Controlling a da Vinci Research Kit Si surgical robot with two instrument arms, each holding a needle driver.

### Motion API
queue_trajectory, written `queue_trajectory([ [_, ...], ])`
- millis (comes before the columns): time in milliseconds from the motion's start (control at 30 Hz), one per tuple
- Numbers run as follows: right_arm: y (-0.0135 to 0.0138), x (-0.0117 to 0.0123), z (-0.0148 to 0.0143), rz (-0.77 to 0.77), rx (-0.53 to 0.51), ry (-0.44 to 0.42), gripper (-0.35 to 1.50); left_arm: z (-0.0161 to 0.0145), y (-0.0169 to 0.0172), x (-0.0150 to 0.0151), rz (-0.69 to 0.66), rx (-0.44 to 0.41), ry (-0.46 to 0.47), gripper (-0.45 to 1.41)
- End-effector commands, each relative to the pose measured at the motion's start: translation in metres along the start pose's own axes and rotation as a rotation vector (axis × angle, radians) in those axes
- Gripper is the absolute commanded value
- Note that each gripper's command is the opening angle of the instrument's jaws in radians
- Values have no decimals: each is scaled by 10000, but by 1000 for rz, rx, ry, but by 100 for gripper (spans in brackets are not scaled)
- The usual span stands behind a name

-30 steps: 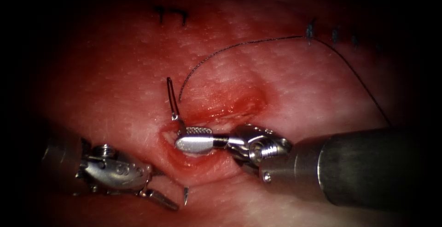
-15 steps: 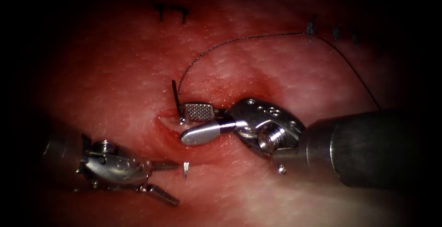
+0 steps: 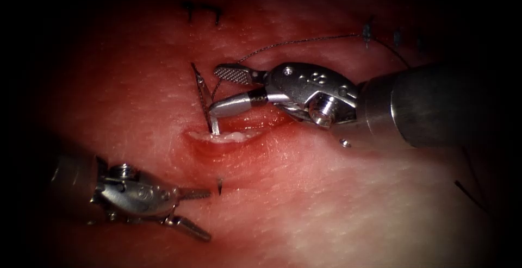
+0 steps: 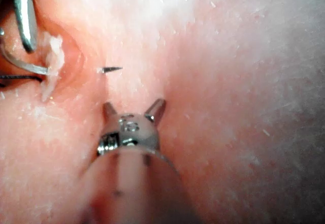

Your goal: Wound Closure

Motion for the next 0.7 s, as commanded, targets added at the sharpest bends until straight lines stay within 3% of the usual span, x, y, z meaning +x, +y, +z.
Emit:
queue_trajectory([
  [33,-2,-3,9,0,10,-2,148,9,-6,5,-1,3,1,59],
  [167,-3,2,15,-2,21,-49,148,10,-6,5,-1,2,1,59],
  [533,-5,22,31,15,37,-40,145,10,-6,5,5,2,1,59],
  [700,-6,21,34,25,40,-40,125,9,-6,6,5,2,1,59],
])
